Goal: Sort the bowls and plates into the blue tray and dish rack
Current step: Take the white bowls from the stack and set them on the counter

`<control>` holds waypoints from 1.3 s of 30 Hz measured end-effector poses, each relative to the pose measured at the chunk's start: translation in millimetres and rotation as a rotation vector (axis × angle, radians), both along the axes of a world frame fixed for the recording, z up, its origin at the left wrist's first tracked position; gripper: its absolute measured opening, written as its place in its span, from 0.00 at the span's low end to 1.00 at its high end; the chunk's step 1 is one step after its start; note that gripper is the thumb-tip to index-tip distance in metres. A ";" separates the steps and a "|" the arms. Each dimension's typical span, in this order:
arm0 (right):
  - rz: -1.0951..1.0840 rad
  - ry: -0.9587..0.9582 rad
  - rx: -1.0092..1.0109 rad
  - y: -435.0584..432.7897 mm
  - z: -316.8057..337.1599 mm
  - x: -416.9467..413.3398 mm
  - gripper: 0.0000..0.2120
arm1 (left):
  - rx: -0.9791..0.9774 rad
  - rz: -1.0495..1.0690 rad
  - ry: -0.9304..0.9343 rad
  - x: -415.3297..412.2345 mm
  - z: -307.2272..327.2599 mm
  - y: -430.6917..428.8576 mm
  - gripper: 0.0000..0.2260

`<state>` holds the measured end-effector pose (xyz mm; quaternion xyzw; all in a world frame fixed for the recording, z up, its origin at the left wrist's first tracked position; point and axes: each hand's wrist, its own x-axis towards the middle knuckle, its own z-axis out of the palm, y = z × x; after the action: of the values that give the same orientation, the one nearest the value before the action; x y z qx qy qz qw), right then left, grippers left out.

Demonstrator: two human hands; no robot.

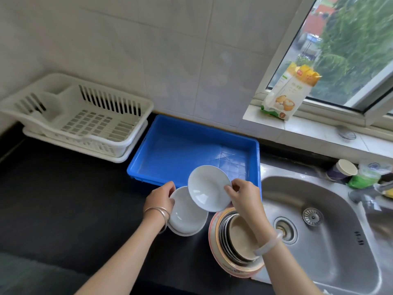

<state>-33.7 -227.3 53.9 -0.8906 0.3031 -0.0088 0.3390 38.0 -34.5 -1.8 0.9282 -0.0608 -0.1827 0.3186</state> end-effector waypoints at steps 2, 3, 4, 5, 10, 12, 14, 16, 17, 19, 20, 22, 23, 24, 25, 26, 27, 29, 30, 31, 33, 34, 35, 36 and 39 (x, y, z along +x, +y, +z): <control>0.033 -0.026 0.027 -2.8 2.4 3.7 0.14 | -0.034 0.049 0.030 0.4 2.0 6.0 0.07; 0.051 -0.034 0.054 -2.9 4.0 6.2 0.12 | -0.071 0.091 0.049 1.3 3.7 10.5 0.07; 0.071 -0.039 0.084 -1.9 5.9 9.5 0.11 | -0.122 0.145 0.071 2.6 5.9 16.1 0.07; 0.091 -0.050 0.110 0.0 8.3 13.0 0.10 | -0.180 0.207 0.093 4.1 8.5 23.1 0.07; 0.204 -0.092 0.147 24.3 22.8 39.7 0.12 | -0.385 0.448 0.113 13.3 27.1 74.7 0.10; 0.240 -0.091 0.194 41.3 25.4 56.2 0.12 | -0.429 0.533 0.106 18.4 32.4 100.7 0.11; 0.282 -0.075 0.226 63.1 24.8 75.0 0.11 | -0.466 0.628 0.093 22.5 33.4 126.8 0.12; 0.311 -0.061 0.277 88.9 21.1 94.8 0.08 | -0.514 0.735 0.064 25.2 30.5 152.6 0.12; 0.326 -0.048 0.309 103.1 18.4 104.7 0.07 | -0.539 0.791 0.054 26.6 28.0 166.3 0.12; 0.358 -0.007 0.362 132.8 10.8 124.3 0.06 | -0.582 0.892 0.047 29.5 21.5 193.5 0.12; 0.370 0.014 0.389 147.6 5.7 133.9 0.06 | -0.592 0.936 0.045 31.3 17.9 207.6 0.12; 0.370 0.055 0.471 176.9 -6.7 152.8 0.07 | -0.606 1.014 0.039 36.1 10.5 235.1 0.12; 0.367 0.077 0.522 191.5 -13.6 162.1 0.07 | -0.618 1.055 0.037 38.6 6.4 248.6 0.12; 0.367 0.101 0.569 205.5 -20.5 170.8 0.06 | -0.632 1.098 0.036 40.8 1.8 261.2 0.12; 0.369 0.123 0.608 219.4 -27.1 179.1 0.06 | -0.644 1.139 0.034 43.2 -3.0 273.5 0.12; 0.370 0.139 0.639 233.1 -33.8 187.8 0.06 | -0.654 1.178 0.032 45.9 -7.7 285.3 0.12; 0.371 0.149 0.661 246.5 -40.2 196.4 0.07 | -0.662 1.214 0.031 49.1 -12.0 296.5 0.12; 0.385 0.163 0.673 273.4 -52.1 214.4 0.08 | -0.678 1.283 0.024 56.6 -20.1 316.2 0.12; 0.394 0.174 0.667 286.6 -57.9 224.0 0.10 | -0.684 1.316 0.018 61.2 -23.7 324.8 0.11; 0.398 0.186 0.660 300.2 -63.4 233.8 0.12 | -0.688 1.348 0.011 66.5 -27.1 332.7 0.11; 0.402 0.199 0.653 325.0 -74.9 252.6 0.13 | -0.703 1.405 0.008 77.5 -33.4 346.3 0.11; 0.406 0.199 0.656 336.3 -81.2 261.3 0.11 | -0.712 1.431 0.011 83.3 -36.3 352.4 0.11; 0.406 0.198 0.665 346.7 -86.8 269.1 0.09 | -0.719 1.455 0.016 88.6 -39.1 358.0 0.12; 0.397 0.198 0.682 356.7 -91.9 276.3 0.07 | -0.726 1.475 0.019 94.0 -42.2 363.4 0.13; 0.347 0.213 0.732 382.6 -107.1 295.1 0.07 | -0.748 1.527 0.007 109.2 -51.2 378.6 0.14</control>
<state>261.4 155.3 -53.2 -0.7452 0.1651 0.2490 0.5961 147.3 344.2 -53.1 0.5477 0.5266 0.1116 0.6405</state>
